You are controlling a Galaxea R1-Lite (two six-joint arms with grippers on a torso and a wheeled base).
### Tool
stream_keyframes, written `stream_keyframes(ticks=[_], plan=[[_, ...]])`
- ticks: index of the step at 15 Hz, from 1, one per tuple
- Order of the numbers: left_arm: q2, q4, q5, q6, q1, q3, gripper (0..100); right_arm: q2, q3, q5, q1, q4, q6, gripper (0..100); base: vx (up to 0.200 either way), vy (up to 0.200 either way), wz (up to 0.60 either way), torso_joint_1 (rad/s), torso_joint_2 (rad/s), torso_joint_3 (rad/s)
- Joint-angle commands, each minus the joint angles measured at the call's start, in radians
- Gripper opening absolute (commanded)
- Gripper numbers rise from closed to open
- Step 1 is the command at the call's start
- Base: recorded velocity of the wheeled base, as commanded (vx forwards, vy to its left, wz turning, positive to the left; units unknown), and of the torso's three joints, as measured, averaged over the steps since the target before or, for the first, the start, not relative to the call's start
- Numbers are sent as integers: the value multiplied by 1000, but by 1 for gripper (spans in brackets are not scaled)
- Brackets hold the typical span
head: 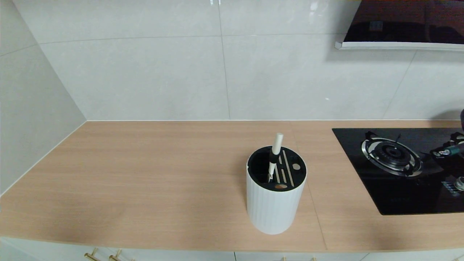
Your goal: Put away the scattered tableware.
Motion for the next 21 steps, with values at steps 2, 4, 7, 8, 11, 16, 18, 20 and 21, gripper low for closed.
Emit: stream_keyframes(ticks=[2,4,7,8,11,16,18,20,21], plan=[[-131,-46,67,-13,144,154,100,-107,113,-12,-53,-32,-20,100,0,0,0,0,0,0],[-214,-92,70,73,201,283,100,-107,242,-52,-53,-158,-3,100,0,0,0,0,0,0],[-215,-253,-14,183,201,485,100,-107,270,-29,-53,-81,66,100,0,0,0,0,0,0],[-215,-281,-65,202,201,501,100,-105,270,-5,-53,-23,73,100,0,0,0,0,0,0],[-215,-252,-226,225,201,501,100,-105,270,161,-52,-12,92,100,0,0,0,0,0,0],[-214,-229,-262,277,200,499,100,-105,270,328,-50,43,129,100,0,0,0,0,0,0],[-214,-230,-262,258,200,499,100,-105,270,328,-50,43,129,100,0,0,0,0,0,0],[-215,-230,-262,226,200,499,100,-105,270,328,-50,43,129,100,0,0,0,0,0,0],[-215,-230,-262,228,200,499,100,-105,270,327,-50,43,129,100,0,0,0,0,0,0]])
